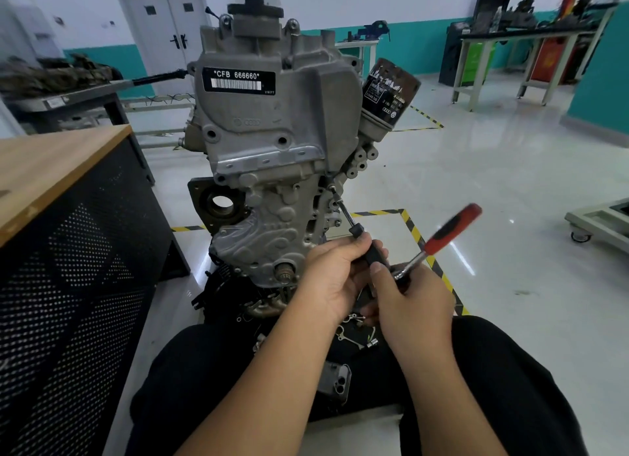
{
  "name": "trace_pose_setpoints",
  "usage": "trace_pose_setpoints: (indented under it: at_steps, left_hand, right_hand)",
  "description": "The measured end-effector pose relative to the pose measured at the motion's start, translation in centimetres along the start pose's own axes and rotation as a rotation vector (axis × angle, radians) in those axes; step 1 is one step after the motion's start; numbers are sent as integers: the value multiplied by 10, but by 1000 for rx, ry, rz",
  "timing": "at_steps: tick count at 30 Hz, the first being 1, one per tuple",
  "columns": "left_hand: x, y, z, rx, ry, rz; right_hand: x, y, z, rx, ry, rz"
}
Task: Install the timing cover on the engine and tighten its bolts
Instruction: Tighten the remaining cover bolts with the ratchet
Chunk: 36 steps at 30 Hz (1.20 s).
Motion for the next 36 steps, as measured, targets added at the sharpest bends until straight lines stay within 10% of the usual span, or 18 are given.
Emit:
trace_pose_setpoints:
  at_steps: [2, 7, 13, 18, 24, 30, 36]
  left_hand:
    - [1, 0, -1, -3, -15, 10]
    - [1, 5, 0, 3, -39, -19]
    - [0, 0, 0, 1, -13, 19]
    - [-1, 3, -1, -11, -63, -20]
    - [-1, -1, -3, -7, -37, -15]
    - [-6, 2, -4, 6, 7, -6]
    - [-6, 2, -1, 9, 45, -11]
  right_hand:
    - [1, -1, -1, -24, 29, -19]
    - [37, 4, 18, 768, -442, -1331]
    - [4, 1, 0, 81, -30, -121]
    - [37, 0, 18, 714, -463, -1288]
    - [6, 4, 1, 98, -21, -181]
    - [34, 5, 17, 780, -363, -1374]
    - [0, 0, 1, 51, 35, -134]
Point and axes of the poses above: each hand's wrist, its own z-axis away from the middle knuckle, its own x-axis out of the palm, y = z × x, the point moved 7 cm from there along -z, towards the middle knuckle, and after that the axes turned 7 degrees about z, right-handed, at the moved point
